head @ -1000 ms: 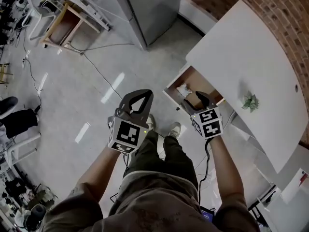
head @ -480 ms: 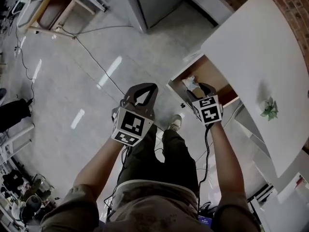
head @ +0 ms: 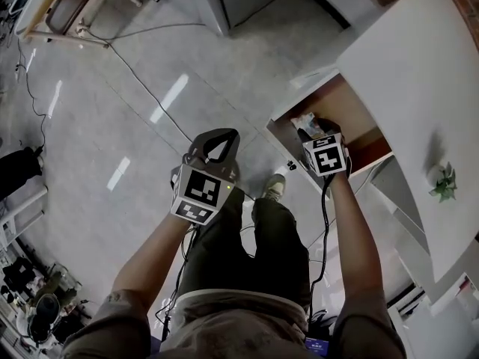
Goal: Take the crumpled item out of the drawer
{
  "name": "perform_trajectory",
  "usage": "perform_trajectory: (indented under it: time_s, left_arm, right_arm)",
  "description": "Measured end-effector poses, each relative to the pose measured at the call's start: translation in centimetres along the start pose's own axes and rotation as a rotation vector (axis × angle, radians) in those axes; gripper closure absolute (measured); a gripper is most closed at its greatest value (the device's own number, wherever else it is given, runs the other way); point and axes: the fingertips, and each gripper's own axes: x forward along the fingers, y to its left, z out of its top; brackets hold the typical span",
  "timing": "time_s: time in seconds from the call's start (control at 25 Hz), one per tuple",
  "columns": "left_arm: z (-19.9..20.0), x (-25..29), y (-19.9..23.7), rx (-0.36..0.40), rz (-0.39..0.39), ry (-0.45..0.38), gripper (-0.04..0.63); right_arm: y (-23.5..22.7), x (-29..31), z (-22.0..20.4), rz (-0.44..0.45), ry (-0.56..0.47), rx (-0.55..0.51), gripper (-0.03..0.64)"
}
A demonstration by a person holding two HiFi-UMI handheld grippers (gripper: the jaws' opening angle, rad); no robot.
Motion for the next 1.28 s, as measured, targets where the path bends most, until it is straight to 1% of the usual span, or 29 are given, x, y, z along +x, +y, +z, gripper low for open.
perform_trajectory:
  time_s: [0.16,0.28,0.44,0.52,0.56,0.64,0.8,0.96,1.08,1.28]
  left_arm:
    - [-1.4,1.0,0.4,-0.014,0.007,0.015,0.594]
    - [-1.9,1.5,0.4,-0.019,0.009,0.010,0.594]
    - [-2.6,1.3,0.3,-0.037,0.012,0.008,0.595]
    - [-2.2,0.8,0.1,-0.042,0.013,-0.011,0.594]
    - [-1.7,0.5,-0.1,-0.041,0.015,-0.024,0.594]
    - [-0.7,-0.2,-0.5,-0.035,0.019,-0.043,0.595]
    - [1.4,-2.2,-1.4,-0.028,0.026,-0.063,0.594]
    - [4.3,-5.4,-1.8,-0.024,0.045,-0.097,0.594]
    - [7.6,-7.8,-2.3,-0.007,0.054,-0.143,0.594]
    - [13.5,-12.8,-3.7,0.055,0.056,-0.221,0.594]
  right_arm:
    - [-0.4,2.5,-1.4,-0.001,0.048,-0.016,0.344]
    - [-0.5,3.5,-1.8,-0.020,0.072,-0.033,0.354]
    - [-0.7,3.7,-1.5,-0.042,0.081,-0.052,0.408]
    - [-0.5,3.2,-1.3,-0.039,0.075,-0.048,0.464]
    - [-0.4,2.7,-1.0,-0.036,0.062,-0.041,0.484]
    - [-0.4,1.3,-0.2,-0.035,0.019,-0.025,0.499]
    - [-0.2,-3.3,1.9,-0.045,-0.060,0.009,0.508]
    - [1.6,-10.1,4.5,-0.049,-0.165,0.046,0.512]
    - [2.9,-15.8,6.6,-0.063,-0.255,0.037,0.514]
    - [5.0,-26.6,10.1,-0.088,-0.411,-0.003,0.515]
